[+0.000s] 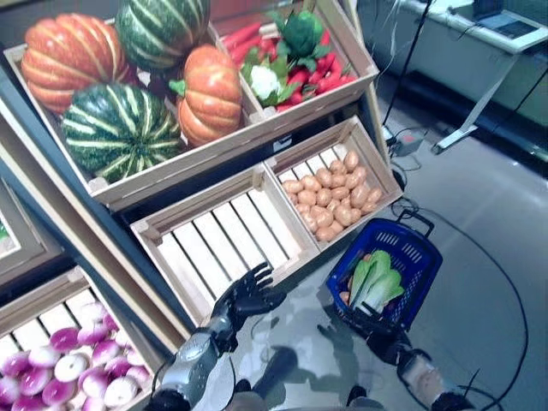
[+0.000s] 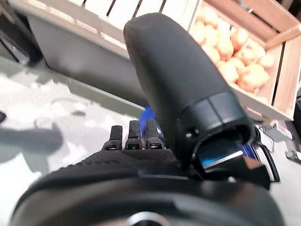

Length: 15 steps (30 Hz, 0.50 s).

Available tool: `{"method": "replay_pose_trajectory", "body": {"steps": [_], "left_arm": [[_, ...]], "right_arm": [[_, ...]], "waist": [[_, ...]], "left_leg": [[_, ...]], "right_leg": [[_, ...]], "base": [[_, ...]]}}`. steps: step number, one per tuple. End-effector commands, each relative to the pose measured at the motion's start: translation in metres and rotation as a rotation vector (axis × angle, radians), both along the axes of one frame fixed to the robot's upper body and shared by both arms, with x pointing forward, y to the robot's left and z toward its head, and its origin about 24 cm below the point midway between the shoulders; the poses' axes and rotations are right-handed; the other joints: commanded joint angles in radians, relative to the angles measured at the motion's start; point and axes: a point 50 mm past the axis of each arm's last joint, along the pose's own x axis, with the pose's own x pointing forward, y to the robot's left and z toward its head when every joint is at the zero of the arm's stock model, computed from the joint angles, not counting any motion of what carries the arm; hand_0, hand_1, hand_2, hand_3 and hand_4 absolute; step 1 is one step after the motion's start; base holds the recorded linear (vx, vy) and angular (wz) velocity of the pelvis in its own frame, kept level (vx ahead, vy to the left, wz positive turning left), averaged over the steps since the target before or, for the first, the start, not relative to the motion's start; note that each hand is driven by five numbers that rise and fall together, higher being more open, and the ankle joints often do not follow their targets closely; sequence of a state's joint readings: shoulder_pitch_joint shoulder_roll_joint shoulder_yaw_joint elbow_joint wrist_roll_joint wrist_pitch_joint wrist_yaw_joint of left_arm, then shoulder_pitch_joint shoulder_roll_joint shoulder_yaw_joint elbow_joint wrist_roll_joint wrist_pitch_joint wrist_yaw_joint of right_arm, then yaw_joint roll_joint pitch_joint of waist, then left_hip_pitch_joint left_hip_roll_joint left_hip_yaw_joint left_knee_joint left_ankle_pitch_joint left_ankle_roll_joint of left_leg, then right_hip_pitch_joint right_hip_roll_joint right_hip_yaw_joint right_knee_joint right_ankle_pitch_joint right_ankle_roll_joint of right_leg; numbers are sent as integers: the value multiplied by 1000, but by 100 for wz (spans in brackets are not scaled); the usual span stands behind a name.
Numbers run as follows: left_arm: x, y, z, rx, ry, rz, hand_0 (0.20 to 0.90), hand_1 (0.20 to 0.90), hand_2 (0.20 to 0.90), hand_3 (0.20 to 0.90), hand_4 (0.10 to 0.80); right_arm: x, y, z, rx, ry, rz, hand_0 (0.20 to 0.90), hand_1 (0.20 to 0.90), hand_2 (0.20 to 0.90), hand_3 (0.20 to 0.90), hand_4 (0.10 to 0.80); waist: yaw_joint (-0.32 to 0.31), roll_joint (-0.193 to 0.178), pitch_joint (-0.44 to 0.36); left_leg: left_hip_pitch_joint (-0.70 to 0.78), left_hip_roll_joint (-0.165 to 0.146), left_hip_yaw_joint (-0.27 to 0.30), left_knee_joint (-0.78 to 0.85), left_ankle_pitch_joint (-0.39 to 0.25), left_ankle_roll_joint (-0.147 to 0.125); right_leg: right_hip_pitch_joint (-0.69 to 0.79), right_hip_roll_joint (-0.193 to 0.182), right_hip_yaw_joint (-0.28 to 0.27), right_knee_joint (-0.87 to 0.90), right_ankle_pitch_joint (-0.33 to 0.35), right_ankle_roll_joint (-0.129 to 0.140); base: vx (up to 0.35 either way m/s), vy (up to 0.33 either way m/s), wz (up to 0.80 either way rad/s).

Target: Put vegetables into the basket

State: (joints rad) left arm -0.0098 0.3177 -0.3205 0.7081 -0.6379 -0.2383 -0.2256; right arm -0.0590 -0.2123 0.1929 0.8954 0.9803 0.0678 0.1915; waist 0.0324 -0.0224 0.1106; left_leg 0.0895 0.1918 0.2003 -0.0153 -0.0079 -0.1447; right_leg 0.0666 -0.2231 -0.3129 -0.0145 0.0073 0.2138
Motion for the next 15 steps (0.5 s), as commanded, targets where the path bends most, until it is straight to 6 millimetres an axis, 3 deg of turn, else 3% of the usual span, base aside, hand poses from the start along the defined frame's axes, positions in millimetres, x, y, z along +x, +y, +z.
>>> {"method": "replay_pose_trajectory", "body": {"steps": [1,7,15], "left_arm": [[28,-7,25,59,-232,-38,900,900,900,900,800],[-3,-16,-16,185,-37,-155,900,900,900,900,800],[-23,-22,-31,215,37,-200,900,900,900,900,800]], "right_arm": [[34,11,26,-19,-250,92,900,900,900,900,800],[2,27,-2,38,-100,63,900,900,900,900,800],[-11,30,-11,28,-47,54,900,900,900,900,800]], "waist": [[-11,0,-37],[-40,2,-54],[-43,10,-48]], "left_leg": [[-24,-22,2,-60,51,34],[10,-36,9,-65,37,45],[34,-53,-9,-68,24,54]], "right_leg": [[11,20,35,-49,57,-60],[33,34,63,-56,52,-64],[58,35,66,-55,43,-63]], "base": [[33,38,-5],[30,48,-2],[-2,33,0]]}}
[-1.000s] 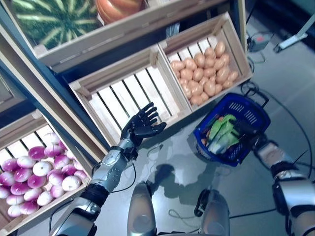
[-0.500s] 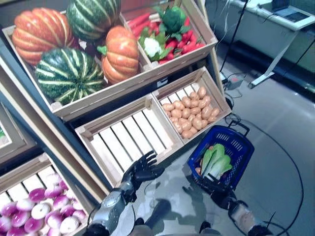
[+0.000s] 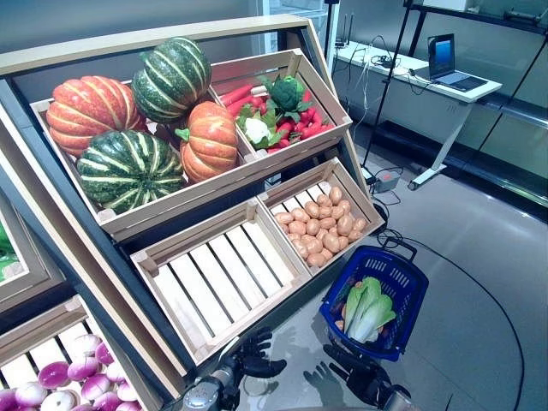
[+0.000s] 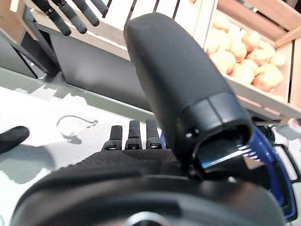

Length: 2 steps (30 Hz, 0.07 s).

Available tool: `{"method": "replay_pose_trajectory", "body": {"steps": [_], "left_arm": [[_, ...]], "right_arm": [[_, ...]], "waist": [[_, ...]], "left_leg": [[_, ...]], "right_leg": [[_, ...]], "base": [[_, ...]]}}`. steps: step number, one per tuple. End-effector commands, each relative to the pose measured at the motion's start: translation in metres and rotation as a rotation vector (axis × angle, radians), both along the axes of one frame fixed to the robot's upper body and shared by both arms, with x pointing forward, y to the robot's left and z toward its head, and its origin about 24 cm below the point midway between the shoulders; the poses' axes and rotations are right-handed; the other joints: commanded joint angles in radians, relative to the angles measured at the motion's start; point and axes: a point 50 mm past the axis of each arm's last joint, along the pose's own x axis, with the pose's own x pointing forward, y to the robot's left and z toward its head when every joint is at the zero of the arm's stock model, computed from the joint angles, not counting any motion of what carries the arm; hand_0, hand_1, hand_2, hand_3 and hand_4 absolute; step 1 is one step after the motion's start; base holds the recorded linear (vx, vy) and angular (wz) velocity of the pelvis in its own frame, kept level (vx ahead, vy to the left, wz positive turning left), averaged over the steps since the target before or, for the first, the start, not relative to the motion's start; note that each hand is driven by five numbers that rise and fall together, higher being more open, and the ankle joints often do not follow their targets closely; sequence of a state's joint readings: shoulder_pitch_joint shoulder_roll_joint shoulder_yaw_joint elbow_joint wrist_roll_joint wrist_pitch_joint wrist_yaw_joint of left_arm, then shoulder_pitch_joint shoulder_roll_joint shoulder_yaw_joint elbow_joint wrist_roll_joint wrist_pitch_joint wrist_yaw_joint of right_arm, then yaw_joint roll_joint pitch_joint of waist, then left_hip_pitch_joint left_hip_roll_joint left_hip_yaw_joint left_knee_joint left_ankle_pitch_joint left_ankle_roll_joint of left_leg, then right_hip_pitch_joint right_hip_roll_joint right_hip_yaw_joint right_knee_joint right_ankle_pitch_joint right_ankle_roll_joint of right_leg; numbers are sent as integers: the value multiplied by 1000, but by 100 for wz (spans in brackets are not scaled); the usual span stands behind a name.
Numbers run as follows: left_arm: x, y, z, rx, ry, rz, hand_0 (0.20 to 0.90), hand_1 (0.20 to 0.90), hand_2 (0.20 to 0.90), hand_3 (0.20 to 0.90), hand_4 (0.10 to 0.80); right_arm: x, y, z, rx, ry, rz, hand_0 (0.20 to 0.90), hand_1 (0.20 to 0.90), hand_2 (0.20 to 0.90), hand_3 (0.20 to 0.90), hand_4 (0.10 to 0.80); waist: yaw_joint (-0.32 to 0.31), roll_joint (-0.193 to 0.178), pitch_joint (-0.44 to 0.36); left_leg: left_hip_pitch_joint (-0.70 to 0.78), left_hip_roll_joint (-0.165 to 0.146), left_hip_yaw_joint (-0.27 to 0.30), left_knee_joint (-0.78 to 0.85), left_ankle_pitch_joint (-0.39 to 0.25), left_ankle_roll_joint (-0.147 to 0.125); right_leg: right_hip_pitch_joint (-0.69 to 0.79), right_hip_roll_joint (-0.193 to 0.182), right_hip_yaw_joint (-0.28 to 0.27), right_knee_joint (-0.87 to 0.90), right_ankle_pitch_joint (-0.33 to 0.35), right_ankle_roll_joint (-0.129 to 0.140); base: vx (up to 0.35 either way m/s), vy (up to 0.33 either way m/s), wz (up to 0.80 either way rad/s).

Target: Put vegetables into the basket

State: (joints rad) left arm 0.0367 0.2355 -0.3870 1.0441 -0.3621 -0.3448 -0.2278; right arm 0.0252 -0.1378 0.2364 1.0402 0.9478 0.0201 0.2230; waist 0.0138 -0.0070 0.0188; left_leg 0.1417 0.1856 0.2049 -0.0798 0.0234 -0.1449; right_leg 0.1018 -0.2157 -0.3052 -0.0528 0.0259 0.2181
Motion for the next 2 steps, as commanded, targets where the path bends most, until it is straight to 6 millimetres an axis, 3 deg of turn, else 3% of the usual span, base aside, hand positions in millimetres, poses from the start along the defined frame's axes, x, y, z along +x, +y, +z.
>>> {"method": "replay_pose_trajectory", "body": {"steps": [1,2], "left_arm": [[46,-10,22,1,-219,-31,900,900,900,900,800],[47,-10,23,14,-227,-30,900,900,900,900,800]], "right_arm": [[47,11,20,4,-223,45,900,900,900,900,800],[48,11,20,-7,-225,54,900,900,900,900,800]], "waist": [[-24,-6,44],[-24,-6,45]], "left_leg": [[-17,-48,-15,-4,-7,54],[-17,-49,-16,-3,-7,54]], "right_leg": [[24,27,57,-17,24,-67],[25,27,57,-17,24,-67]], "base": [[0,0,0],[0,0,0]]}}
